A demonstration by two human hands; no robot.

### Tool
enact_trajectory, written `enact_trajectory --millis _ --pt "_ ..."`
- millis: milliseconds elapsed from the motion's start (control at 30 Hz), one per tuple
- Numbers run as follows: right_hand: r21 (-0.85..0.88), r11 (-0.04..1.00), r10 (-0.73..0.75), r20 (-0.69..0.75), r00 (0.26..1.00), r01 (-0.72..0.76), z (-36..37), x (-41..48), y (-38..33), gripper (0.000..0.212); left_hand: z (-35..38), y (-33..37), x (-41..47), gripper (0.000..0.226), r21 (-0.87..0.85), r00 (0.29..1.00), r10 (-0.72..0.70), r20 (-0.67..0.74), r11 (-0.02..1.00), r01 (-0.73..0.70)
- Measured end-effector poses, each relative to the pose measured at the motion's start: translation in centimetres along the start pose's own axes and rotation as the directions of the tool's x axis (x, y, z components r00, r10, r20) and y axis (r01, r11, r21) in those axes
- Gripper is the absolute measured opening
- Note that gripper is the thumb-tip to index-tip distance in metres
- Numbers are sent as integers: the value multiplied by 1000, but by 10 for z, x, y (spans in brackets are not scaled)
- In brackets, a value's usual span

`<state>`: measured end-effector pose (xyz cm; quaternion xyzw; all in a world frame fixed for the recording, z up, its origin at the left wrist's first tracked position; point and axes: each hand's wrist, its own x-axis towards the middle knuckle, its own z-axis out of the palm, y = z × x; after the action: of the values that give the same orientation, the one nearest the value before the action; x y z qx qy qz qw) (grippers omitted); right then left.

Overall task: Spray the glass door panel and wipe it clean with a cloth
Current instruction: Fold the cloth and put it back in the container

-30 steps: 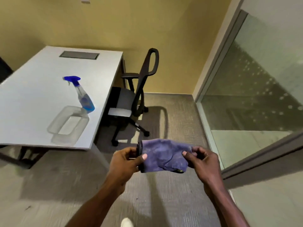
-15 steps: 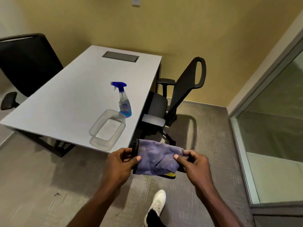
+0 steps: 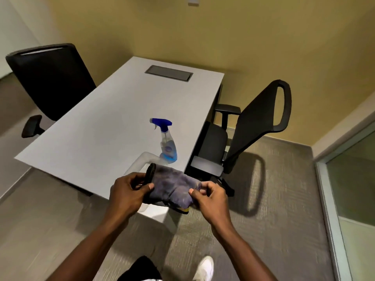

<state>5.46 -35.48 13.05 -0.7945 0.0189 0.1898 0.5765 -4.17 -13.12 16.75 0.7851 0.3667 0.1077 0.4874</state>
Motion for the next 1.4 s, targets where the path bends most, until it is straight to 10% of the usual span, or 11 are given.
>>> enact_trajectory --millis 967,1400 --pt "-84 954 248 -315 916 -287 247 48 0 31 -62 -111 193 35 334 937 -83 340 942 -37" --pt "-461 875 -35 -361 932 -146 279 53 17 23 -35 -121 199 35 514 909 -37 416 834 -201"
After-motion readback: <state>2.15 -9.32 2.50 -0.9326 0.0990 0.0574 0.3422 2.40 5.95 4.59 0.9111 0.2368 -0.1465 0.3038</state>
